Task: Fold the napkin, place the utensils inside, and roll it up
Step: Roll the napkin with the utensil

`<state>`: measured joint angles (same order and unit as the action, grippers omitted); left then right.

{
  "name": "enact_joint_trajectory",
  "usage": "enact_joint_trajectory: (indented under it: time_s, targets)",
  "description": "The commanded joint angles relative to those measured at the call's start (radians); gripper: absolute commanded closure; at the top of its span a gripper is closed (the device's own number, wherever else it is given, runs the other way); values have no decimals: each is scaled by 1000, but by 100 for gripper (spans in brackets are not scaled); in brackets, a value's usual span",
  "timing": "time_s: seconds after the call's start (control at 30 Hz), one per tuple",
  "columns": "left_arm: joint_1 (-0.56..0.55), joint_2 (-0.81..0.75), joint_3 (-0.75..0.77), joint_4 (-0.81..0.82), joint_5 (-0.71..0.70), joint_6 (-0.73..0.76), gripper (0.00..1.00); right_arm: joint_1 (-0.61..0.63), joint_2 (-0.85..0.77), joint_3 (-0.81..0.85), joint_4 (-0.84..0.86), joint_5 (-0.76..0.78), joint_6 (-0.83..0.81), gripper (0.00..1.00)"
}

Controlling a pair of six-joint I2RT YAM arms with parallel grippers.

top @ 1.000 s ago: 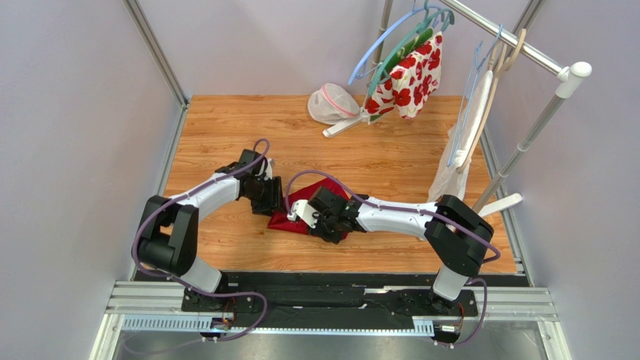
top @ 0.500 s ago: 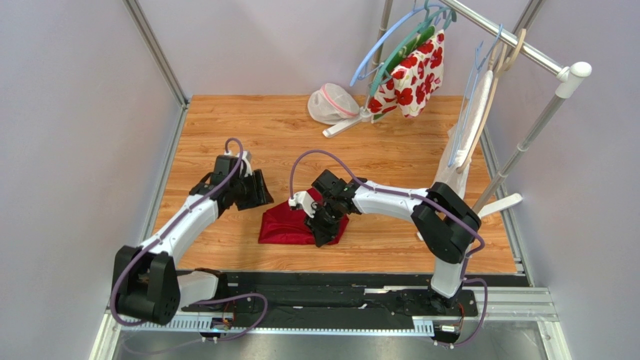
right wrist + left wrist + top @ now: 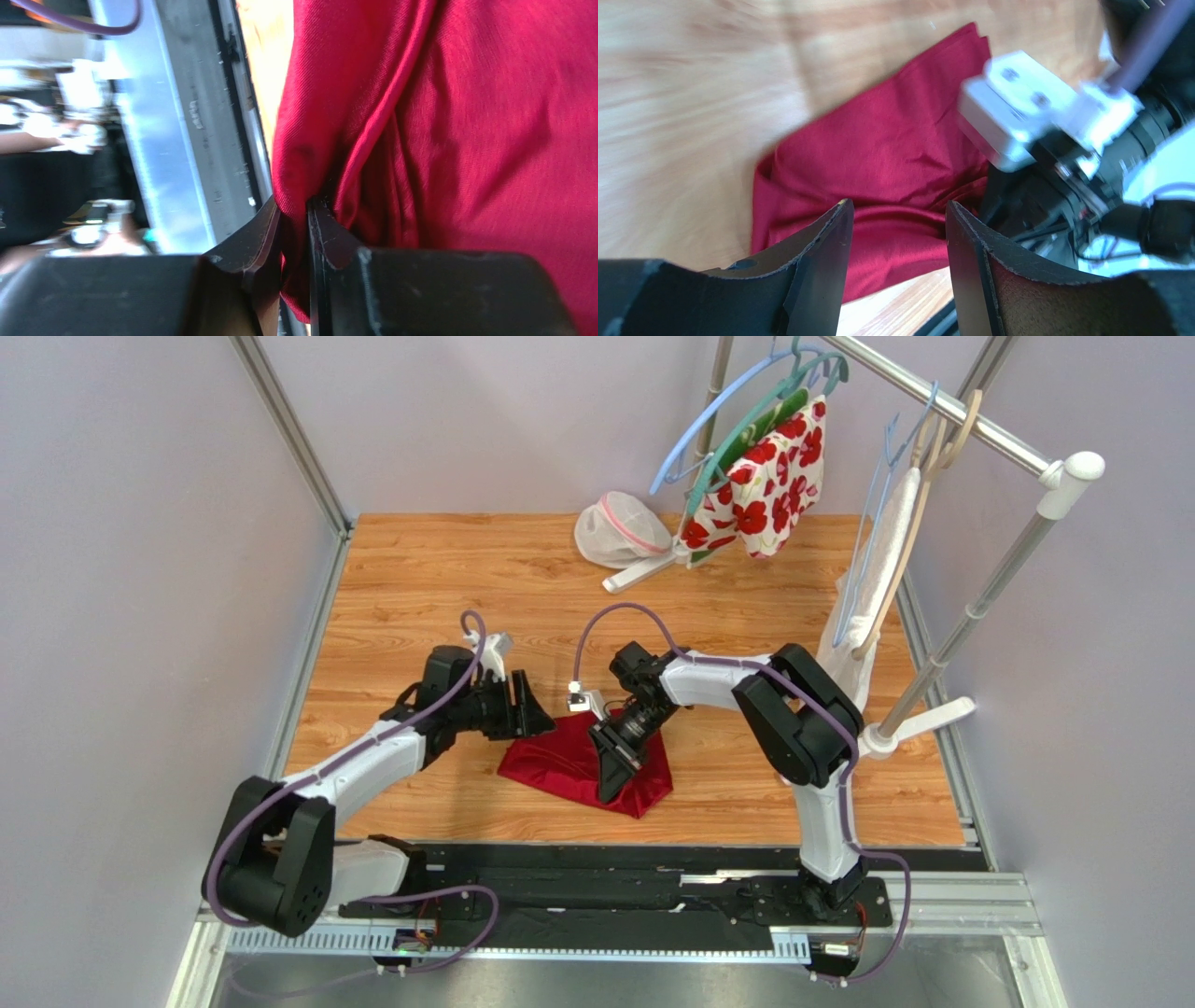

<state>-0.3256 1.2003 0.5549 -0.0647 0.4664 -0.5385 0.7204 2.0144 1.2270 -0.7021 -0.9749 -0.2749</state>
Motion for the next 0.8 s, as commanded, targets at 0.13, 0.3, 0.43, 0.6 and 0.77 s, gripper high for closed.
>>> enact_joint_trajectory:
  time_s: [0.13,0.3,0.43,0.6,0.77]
  targets:
    - [-62,87,-18,131,52,0,41,-98,106,-40,-13,-24,45,100]
    - [-63,64,11,33,-187,-37,41,-128,121,-43,23,-15,69,100]
    - [-63,97,36,-11,-276,-25,40,-133,115,-50,39,2,80,100]
    - [-63,186,108,0,-253,12,39,-127,54,-67,73,59,103,100]
    - [-63,213,160,-36,-299,43,39,-40,-54,-49,41,289,108,100]
